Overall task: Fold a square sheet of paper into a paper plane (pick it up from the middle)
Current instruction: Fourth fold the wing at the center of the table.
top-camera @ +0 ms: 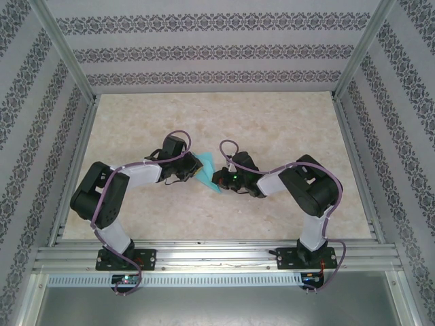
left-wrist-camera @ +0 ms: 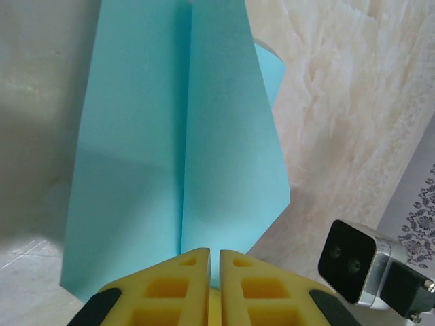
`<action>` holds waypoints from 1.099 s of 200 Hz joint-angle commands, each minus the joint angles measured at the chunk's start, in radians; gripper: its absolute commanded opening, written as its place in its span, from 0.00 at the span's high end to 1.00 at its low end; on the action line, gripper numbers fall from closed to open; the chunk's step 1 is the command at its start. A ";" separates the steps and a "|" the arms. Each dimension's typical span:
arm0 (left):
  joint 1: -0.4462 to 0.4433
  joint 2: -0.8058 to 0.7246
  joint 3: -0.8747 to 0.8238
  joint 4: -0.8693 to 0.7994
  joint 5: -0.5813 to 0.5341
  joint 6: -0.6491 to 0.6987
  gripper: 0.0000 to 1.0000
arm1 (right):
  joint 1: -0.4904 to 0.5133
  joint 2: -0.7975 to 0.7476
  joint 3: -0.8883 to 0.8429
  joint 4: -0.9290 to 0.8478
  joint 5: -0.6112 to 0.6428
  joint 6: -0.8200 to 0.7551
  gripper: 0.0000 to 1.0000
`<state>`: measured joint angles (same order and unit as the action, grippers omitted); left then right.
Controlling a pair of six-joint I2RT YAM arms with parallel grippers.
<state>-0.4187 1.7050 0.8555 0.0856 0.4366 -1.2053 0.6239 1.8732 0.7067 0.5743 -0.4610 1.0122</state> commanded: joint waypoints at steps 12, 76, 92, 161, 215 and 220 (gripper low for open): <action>-0.011 0.047 -0.003 0.030 -0.008 -0.022 0.90 | -0.007 0.029 -0.029 -0.047 0.022 0.027 0.96; -0.008 0.093 -0.028 0.038 -0.003 -0.056 0.93 | -0.005 -0.008 -0.052 -0.042 0.059 0.034 0.94; -0.008 0.093 -0.044 0.046 -0.002 -0.065 0.93 | -0.001 -0.013 -0.058 -0.042 0.070 0.036 0.94; -0.009 0.078 -0.052 0.054 0.006 -0.066 0.94 | 0.014 -0.006 -0.079 -0.024 0.111 0.085 0.95; -0.011 0.050 -0.052 0.042 -0.008 -0.057 0.94 | 0.027 -0.002 -0.087 -0.004 0.123 0.091 0.95; -0.010 0.046 -0.051 0.042 -0.011 -0.053 0.95 | 0.026 -0.002 -0.087 -0.004 0.122 0.091 0.95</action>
<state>-0.4194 1.7832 0.8173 0.1455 0.4423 -1.2648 0.6395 1.8595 0.6563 0.6472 -0.3882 1.0935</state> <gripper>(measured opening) 0.064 0.058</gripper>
